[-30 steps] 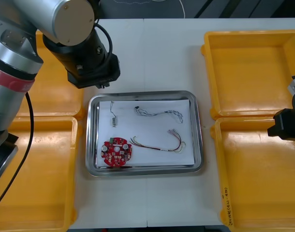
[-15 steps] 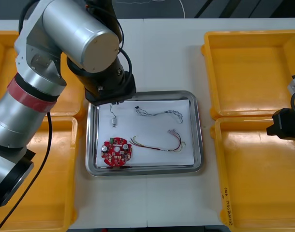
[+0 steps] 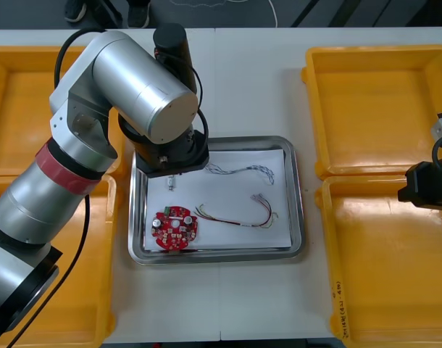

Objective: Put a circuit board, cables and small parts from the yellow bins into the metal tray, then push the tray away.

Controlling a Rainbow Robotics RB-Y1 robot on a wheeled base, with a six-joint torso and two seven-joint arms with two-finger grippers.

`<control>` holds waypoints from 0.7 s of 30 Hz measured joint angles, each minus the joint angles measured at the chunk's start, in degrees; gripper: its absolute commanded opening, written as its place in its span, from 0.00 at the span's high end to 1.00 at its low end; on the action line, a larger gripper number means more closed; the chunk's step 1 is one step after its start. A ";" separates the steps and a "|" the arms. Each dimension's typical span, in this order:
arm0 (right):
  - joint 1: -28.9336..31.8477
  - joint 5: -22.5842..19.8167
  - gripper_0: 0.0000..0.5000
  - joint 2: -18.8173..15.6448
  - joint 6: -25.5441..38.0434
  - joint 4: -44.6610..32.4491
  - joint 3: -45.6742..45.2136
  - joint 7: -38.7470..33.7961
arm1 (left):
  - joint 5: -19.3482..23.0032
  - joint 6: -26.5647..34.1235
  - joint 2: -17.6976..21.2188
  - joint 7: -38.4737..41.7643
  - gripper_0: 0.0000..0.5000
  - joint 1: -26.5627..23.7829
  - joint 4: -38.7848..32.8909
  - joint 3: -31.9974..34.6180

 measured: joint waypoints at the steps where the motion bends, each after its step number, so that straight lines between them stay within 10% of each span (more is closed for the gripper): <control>1: 0.00 0.26 0.15 0.09 0.00 0.00 0.00 0.00 | -0.18 -0.41 -0.14 -0.01 1.00 0.13 0.10 -0.20; 21: 0.00 1.70 0.14 1.64 0.00 -0.15 0.02 0.02 | -2.07 -9.97 -2.51 -4.99 1.00 0.25 9.88 -2.93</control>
